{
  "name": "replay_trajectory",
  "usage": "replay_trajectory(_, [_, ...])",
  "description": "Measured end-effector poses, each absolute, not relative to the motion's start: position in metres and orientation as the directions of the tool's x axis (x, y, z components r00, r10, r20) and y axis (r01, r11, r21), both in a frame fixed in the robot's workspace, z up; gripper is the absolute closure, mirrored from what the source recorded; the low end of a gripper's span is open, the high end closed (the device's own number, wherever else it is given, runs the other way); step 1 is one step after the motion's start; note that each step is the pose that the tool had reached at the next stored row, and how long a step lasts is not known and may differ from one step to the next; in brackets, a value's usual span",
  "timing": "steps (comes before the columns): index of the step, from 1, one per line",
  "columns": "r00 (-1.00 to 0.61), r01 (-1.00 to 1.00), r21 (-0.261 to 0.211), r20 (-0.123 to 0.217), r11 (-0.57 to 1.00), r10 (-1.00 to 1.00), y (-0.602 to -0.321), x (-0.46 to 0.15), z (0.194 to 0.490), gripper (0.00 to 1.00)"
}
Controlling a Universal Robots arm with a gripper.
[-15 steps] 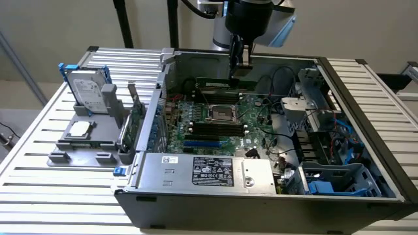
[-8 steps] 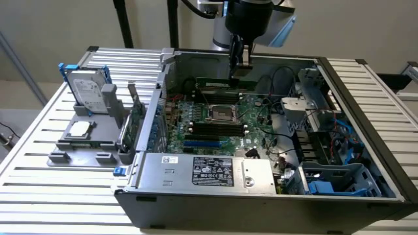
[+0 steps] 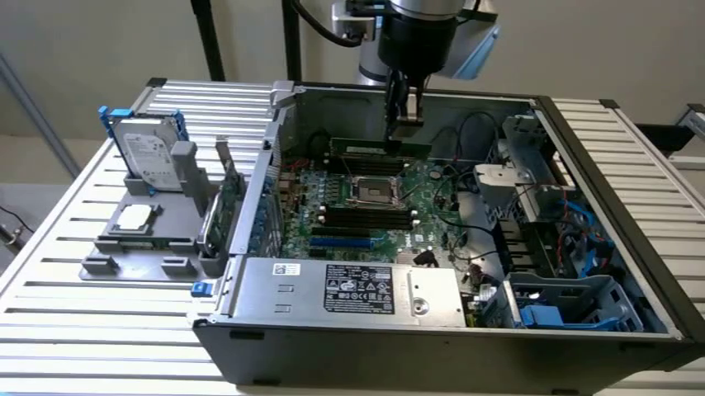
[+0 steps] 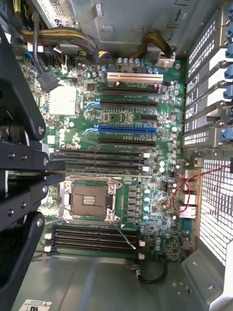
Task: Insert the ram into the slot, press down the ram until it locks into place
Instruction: 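Insert the ram into the slot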
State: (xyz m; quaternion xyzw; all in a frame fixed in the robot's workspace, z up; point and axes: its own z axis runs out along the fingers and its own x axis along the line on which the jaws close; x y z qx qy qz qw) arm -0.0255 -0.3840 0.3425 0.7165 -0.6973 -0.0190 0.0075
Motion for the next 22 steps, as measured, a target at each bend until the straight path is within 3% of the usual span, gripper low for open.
replay_trajectory(22, [0.027, -0.999, 0.033, -0.017, -0.027, -0.999, -0.391, -0.026, 0.302, 0.87])
